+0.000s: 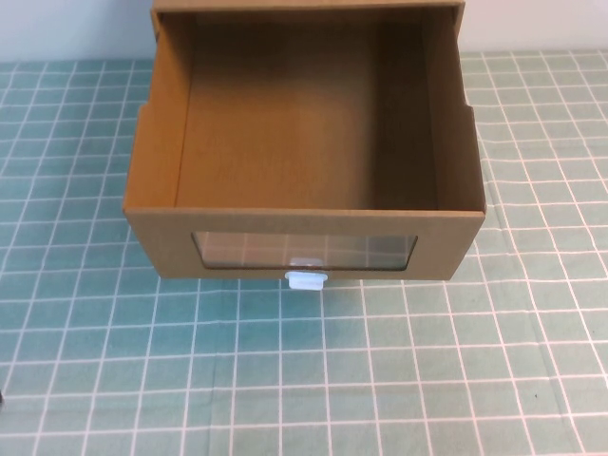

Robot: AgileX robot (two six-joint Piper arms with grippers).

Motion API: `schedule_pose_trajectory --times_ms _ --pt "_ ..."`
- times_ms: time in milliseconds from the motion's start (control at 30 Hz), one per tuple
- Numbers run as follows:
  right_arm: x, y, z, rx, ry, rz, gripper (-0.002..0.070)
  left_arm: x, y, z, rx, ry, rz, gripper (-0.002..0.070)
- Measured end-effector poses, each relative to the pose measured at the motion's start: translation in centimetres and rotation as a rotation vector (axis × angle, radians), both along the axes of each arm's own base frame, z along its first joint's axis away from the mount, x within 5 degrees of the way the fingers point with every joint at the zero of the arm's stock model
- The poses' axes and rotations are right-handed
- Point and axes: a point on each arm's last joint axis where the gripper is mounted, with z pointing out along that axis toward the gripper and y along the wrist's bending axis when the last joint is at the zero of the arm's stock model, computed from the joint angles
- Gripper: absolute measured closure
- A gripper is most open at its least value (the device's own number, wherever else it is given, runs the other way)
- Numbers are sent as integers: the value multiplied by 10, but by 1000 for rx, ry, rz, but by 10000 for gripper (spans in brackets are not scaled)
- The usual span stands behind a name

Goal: Open the shoe box
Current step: 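Pull the top drawer of the cardboard box fully open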

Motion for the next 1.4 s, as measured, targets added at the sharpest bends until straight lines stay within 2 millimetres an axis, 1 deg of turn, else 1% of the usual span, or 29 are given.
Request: schedule_pose_trajectory --times_ms 67,167,267,433,1400 --pt "0 0 0 0 0 0 689 -1 1 -11 -16 14 13 680" --pt "0 0 0 1 1 2 689 -3 2 -19 -19 75 25 680" --pt "0 0 0 2 2 2 689 -5 3 -25 22 134 32 680" --pt "0 0 0 2 2 2 689 -5 4 -26 47 135 36 680" --pt "0 0 0 2 2 2 689 -5 4 -26 47 135 37 680"
